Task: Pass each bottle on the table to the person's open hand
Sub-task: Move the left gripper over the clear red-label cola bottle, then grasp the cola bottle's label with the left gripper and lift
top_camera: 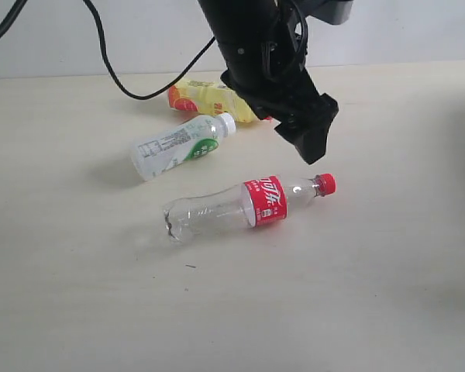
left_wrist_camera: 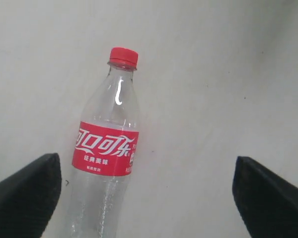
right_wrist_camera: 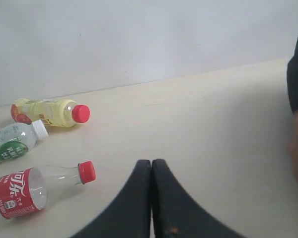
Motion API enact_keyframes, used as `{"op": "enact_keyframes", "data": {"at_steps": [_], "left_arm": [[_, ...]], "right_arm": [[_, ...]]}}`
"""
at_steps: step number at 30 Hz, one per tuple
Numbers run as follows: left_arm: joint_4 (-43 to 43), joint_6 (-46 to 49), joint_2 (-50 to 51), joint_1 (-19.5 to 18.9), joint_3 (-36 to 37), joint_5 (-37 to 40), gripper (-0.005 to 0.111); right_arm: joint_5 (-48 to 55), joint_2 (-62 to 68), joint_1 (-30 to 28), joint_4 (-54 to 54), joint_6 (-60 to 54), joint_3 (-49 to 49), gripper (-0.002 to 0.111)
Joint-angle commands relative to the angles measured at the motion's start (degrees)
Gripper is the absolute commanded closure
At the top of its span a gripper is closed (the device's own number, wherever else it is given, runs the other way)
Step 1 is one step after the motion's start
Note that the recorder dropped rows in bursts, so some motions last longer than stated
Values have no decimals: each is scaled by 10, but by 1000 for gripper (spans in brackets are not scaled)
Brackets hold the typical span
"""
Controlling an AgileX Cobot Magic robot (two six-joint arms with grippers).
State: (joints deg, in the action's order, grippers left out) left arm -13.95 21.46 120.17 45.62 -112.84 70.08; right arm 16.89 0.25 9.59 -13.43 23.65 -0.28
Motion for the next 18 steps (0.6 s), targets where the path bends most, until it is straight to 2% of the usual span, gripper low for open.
{"op": "enact_keyframes", "data": {"at_steps": [1,5,11,18], "left_arm": [[10,15,-9,2,28,-1,18],[27,31,-9,2,46,-1,18],[38,112,-7,2,60,-1,18],[50,115,16,2,64,-1,18]], "right_arm": [[-5,-3,-3,0,0,3,108],[-5,-3,-3,0,0,3,108],[-5,-3,-3,0,0,3,108],[-5,-3,-3,0,0,3,108]]}}
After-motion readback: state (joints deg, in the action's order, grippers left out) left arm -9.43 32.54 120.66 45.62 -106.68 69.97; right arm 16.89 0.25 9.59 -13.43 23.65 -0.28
